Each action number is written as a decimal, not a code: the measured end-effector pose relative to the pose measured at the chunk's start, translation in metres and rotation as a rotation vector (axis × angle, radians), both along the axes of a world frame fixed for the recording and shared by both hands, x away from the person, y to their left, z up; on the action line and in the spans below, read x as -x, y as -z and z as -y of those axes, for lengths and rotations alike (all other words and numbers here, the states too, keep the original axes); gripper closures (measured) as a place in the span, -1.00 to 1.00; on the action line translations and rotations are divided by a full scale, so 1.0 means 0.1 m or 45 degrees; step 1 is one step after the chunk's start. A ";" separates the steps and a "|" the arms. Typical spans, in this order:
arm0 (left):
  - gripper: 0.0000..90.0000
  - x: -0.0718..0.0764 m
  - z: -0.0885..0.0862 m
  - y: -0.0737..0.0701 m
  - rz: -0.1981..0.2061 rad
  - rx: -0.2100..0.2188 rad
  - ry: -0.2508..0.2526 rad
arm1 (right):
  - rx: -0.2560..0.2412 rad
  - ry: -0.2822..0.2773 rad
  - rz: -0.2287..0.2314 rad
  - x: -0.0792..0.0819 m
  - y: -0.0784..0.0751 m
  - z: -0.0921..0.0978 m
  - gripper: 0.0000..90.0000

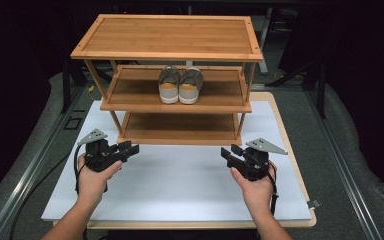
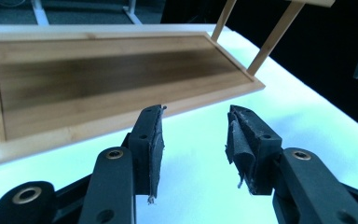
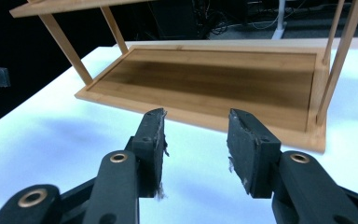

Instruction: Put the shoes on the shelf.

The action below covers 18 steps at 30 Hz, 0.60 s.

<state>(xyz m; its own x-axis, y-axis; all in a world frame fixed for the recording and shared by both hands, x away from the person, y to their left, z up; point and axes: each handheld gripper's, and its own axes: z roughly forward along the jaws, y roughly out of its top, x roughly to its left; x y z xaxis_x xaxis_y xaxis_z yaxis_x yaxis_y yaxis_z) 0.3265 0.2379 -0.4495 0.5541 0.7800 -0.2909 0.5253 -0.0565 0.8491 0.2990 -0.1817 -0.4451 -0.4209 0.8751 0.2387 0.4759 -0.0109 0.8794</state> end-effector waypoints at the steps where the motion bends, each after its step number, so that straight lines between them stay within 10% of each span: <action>1: 0.22 0.02 0.00 0.04 -0.005 -0.007 0.007 | -0.007 0.006 -0.001 0.02 0.04 0.00 0.26; 18: 0.15 0.18 -0.07 0.69 -0.015 -0.141 -0.004 | 0.042 0.033 -0.050 0.18 0.58 0.10 0.24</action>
<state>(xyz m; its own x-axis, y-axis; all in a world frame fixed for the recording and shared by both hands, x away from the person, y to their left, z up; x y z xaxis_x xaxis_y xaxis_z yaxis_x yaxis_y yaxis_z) 0.3082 0.2451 -0.5180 0.5485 0.8095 -0.2092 0.5356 -0.1480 0.8314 0.2814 -0.1914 -0.5032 -0.3888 0.8934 0.2250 0.5099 0.0052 0.8602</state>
